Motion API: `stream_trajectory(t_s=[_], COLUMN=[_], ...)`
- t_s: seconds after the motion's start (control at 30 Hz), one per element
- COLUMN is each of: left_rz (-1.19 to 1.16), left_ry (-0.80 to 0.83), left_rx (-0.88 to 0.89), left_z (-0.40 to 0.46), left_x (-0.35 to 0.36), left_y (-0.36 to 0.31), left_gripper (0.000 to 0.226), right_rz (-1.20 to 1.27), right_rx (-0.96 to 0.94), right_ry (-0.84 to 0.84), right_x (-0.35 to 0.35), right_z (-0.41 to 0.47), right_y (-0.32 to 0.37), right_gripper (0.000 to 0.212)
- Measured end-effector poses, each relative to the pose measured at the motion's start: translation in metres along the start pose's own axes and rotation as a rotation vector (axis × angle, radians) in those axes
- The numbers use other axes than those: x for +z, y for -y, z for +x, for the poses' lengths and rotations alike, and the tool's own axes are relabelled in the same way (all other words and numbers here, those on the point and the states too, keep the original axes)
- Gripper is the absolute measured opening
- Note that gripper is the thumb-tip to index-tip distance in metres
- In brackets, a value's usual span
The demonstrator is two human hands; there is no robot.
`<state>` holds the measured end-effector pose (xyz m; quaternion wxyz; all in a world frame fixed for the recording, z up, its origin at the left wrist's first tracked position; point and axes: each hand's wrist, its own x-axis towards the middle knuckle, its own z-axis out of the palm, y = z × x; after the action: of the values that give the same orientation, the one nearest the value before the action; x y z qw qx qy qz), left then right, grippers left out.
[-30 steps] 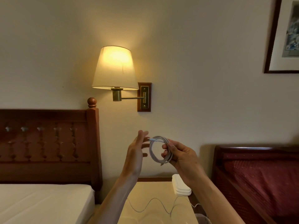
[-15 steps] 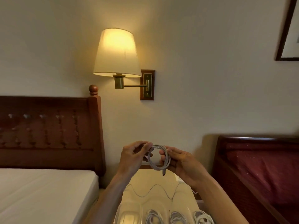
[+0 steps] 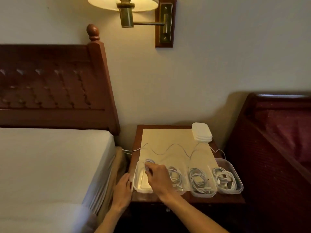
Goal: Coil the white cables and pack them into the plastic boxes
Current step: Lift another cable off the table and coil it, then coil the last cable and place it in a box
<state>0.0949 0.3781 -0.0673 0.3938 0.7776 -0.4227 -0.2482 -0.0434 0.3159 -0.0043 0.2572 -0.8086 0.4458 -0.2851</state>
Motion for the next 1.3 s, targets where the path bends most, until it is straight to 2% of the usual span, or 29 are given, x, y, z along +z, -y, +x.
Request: stream_trajectory(t_s=[0.07, 0.17, 0.3, 0.47, 0.57, 0.67, 0.73, 0.77, 0.83, 0.9, 0.97, 1.13, 1.3], left_rz=[0.002, 0.048, 0.149, 0.289, 0.394, 0.405, 0.409, 0.406, 0.396, 0.396, 0.410, 0.375, 0.208], left_ry=[0.074, 0.134, 0.113, 0.062, -0.027, -0.062, -0.040, -0.030, -0.016, -0.005, 0.004, 0.013, 0.116], left_rx=[0.058, 0.070, 0.129, 0.077, 0.108, 0.091, 0.084, 0.083, 0.078, 0.076, 0.081, 0.081, 0.112], left_z=[-0.005, -0.008, -0.005, 0.003, 0.005, 0.005, 0.005, 0.006, 0.007, 0.009, 0.011, 0.009, 0.017], left_x=[0.011, 0.025, 0.034, 0.045, 0.051, 0.055, 0.055, 0.055, 0.054, 0.054, 0.055, 0.054, 0.026], left_y=[0.010, 0.027, 0.039, 0.051, 0.058, 0.057, 0.057, 0.057, 0.058, 0.058, 0.061, 0.060, 0.053], left_gripper=[0.040, 0.050, 0.056, 0.064, 0.060, 0.057, 0.056, 0.056, 0.055, 0.056, 0.056, 0.055, 0.049], right_rz=[-0.247, -0.398, -0.449, -0.410, -0.375, -0.286, -0.232, -0.219, -0.270, -0.356, -0.385, -0.275, -0.320], right_rx=[-0.085, -0.121, -0.141, -0.091, -0.149, -0.198, -0.115, -0.052, 0.067, 0.128, 0.161, 0.091, -0.140], right_ry=[0.085, 0.179, 0.245, 0.267, 0.228, 0.049, -0.050, -0.044, 0.099, 0.289, 0.402, 0.265, 0.184], right_x=[0.020, 0.039, 0.062, 0.078, 0.075, 0.063, 0.053, 0.050, 0.044, 0.040, 0.038, 0.029, -0.011], right_z=[0.005, 0.015, 0.023, 0.026, 0.034, 0.052, 0.071, 0.083, 0.106, 0.123, 0.132, 0.134, 0.138], right_y=[-0.008, -0.018, -0.030, -0.044, -0.040, -0.039, -0.042, -0.045, -0.052, -0.058, -0.063, -0.064, -0.051], right_gripper=[0.022, 0.034, 0.031, 0.023, 0.022, 0.024, 0.024, 0.025, 0.033, 0.039, 0.041, 0.023, 0.029])
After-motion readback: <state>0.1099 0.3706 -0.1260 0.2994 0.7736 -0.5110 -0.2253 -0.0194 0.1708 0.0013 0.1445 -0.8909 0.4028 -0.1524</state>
